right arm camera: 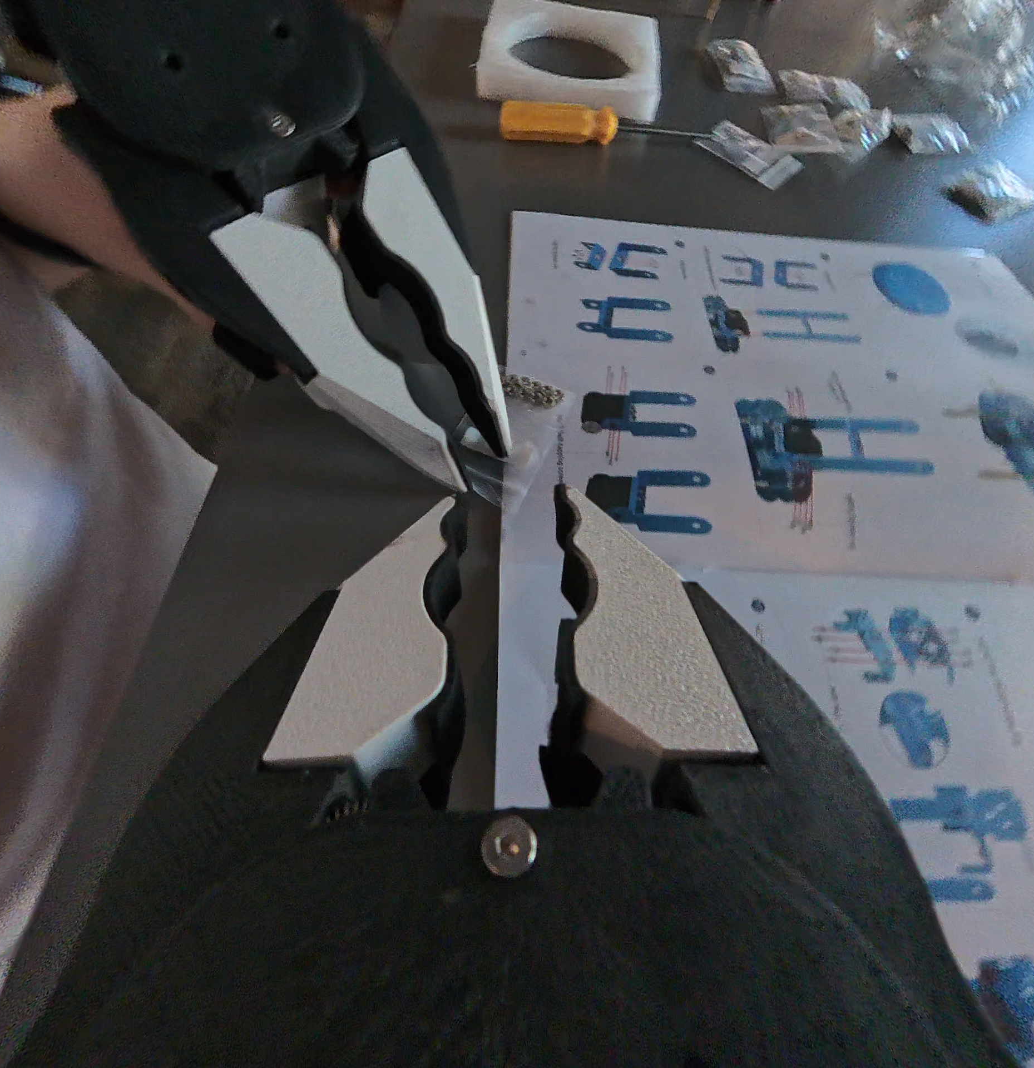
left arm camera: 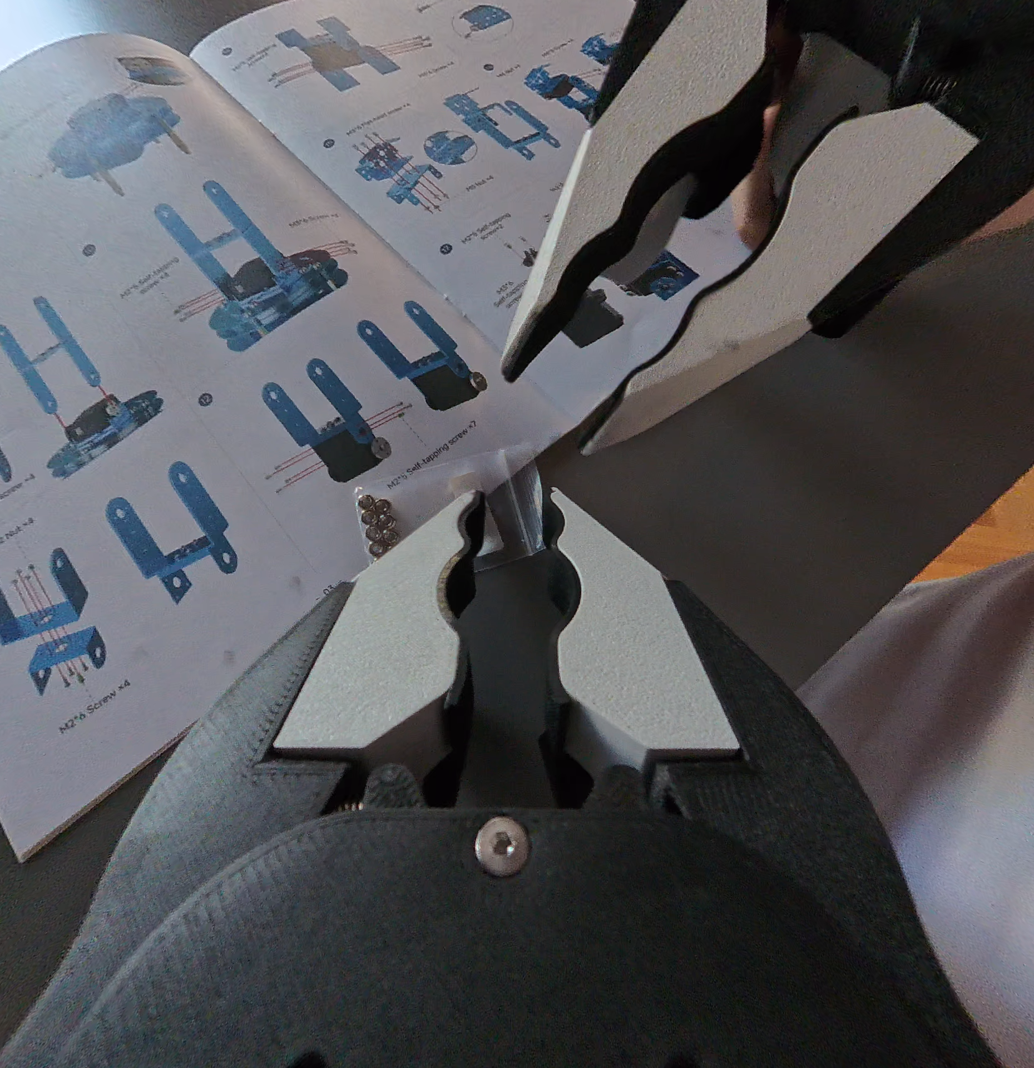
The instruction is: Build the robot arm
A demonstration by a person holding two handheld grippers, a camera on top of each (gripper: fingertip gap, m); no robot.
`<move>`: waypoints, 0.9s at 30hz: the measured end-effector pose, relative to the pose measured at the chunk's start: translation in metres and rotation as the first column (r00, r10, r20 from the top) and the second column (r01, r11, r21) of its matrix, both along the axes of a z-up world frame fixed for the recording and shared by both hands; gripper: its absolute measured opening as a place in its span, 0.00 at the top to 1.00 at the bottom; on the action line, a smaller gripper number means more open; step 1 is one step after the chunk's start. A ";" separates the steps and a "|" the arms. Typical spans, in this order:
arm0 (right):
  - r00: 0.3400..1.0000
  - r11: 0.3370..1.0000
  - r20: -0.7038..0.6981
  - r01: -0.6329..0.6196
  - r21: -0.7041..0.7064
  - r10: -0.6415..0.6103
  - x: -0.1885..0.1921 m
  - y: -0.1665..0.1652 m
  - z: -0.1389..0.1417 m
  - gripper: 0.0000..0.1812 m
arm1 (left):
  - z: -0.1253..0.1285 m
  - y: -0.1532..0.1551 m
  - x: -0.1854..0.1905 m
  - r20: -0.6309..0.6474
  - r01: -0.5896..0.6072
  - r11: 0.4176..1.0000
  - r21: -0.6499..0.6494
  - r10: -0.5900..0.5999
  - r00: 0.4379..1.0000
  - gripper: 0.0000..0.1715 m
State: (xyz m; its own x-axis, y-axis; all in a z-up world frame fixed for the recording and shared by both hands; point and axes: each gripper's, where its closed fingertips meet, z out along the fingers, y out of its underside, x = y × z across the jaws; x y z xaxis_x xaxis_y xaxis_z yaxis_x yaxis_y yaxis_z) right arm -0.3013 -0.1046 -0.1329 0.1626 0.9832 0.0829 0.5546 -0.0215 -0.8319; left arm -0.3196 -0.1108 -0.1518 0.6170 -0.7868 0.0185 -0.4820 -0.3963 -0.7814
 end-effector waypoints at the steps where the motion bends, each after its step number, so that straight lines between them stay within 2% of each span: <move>1: 0.999 0.998 0.020 -0.047 0.036 0.046 -0.003 -0.003 -0.001 0.83 | 0.000 -0.002 0.000 0.013 0.009 1.000 -0.014 -0.009 1.000 0.92; 4: 0.981 0.976 0.110 -0.175 0.128 0.161 -0.010 -0.008 -0.008 0.83 | 0.003 -0.005 -0.001 0.090 0.028 0.996 -0.080 -0.021 0.996 0.94; 8: 0.950 0.951 0.195 -0.274 0.140 0.245 -0.015 -0.007 -0.015 0.85 | 0.008 -0.005 -0.004 0.209 0.053 0.983 -0.178 -0.015 0.978 0.99; 14: 0.906 0.925 0.190 -0.375 -0.056 0.379 -0.014 -0.011 -0.014 0.85 | 0.013 -0.005 -0.005 0.329 0.102 0.952 -0.289 -0.001 0.944 0.99; 17: 0.900 0.896 0.122 -0.387 -0.219 0.418 -0.016 -0.009 -0.006 0.87 | 0.013 -0.006 -0.005 0.344 0.114 0.946 -0.304 -0.003 0.939 0.99; 20: 0.918 0.862 0.052 -0.347 -0.369 0.392 -0.022 0.001 0.000 0.91 | 0.012 -0.005 -0.005 0.343 0.112 0.943 -0.312 0.003 0.939 1.00; 22: 0.908 0.833 0.011 -0.381 -0.401 0.420 -0.024 -0.002 0.002 0.92 | 0.012 -0.005 -0.005 0.346 0.113 0.941 -0.318 0.004 0.938 1.00; 25: 0.901 0.851 0.053 -0.385 -0.357 0.430 -0.026 -0.001 -0.008 0.92 | 0.013 -0.005 -0.005 0.353 0.116 0.939 -0.323 0.006 0.935 1.00; 27: 0.898 0.843 0.061 -0.384 -0.377 0.437 -0.026 -0.004 -0.013 0.92 | 0.012 -0.005 -0.005 0.353 0.117 0.939 -0.324 0.006 0.935 1.00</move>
State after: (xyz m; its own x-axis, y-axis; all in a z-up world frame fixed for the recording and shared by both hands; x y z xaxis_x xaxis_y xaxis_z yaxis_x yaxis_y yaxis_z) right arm -0.3277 -0.1086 -0.1463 -0.2497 0.9257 -0.2842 0.6860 -0.0380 -0.7266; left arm -0.3243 -0.1155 -0.1393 0.4791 -0.7289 0.4890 -0.2366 -0.6438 -0.7277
